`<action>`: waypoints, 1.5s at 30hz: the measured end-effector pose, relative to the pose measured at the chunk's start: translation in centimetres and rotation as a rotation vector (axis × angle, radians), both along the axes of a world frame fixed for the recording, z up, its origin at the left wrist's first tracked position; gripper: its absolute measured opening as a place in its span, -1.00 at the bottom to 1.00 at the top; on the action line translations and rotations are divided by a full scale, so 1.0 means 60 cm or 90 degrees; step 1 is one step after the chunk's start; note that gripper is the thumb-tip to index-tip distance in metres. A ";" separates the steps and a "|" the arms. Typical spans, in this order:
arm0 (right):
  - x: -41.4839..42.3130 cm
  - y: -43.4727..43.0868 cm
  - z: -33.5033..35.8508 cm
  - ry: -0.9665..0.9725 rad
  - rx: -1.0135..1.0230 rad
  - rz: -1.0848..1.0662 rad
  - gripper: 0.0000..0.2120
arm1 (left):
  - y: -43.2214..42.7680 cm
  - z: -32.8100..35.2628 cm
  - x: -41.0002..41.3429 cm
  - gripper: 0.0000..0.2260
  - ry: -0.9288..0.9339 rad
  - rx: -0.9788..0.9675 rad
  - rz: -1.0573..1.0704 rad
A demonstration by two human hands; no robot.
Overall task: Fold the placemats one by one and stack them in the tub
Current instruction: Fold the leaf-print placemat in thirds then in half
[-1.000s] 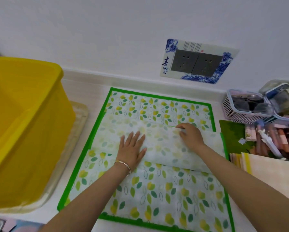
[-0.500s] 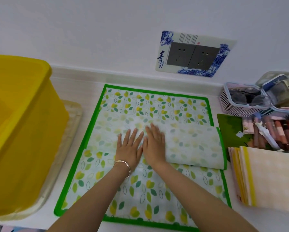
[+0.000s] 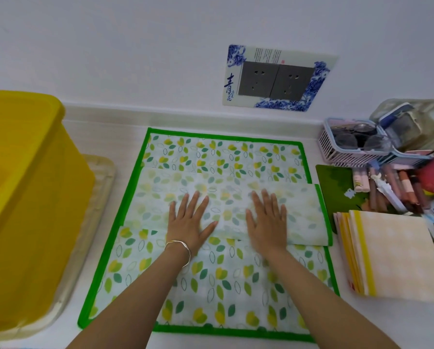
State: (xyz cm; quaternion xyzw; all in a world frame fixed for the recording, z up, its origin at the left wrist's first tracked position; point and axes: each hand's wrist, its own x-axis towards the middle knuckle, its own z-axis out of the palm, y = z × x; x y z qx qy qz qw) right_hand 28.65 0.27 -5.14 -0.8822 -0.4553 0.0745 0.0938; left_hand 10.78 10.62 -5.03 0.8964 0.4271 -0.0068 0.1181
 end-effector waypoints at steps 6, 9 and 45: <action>0.082 -0.066 -0.001 -0.033 -0.028 -0.045 -0.32 | -0.002 0.002 -0.002 -0.15 0.002 -0.004 0.001; 0.113 -0.094 0.002 -0.032 -0.036 -0.054 -0.29 | -0.003 0.003 -0.002 -0.17 0.010 -0.001 0.000; -0.093 0.037 0.018 0.105 -0.051 0.088 -0.44 | 0.069 0.014 -0.127 -0.37 0.052 -0.054 0.106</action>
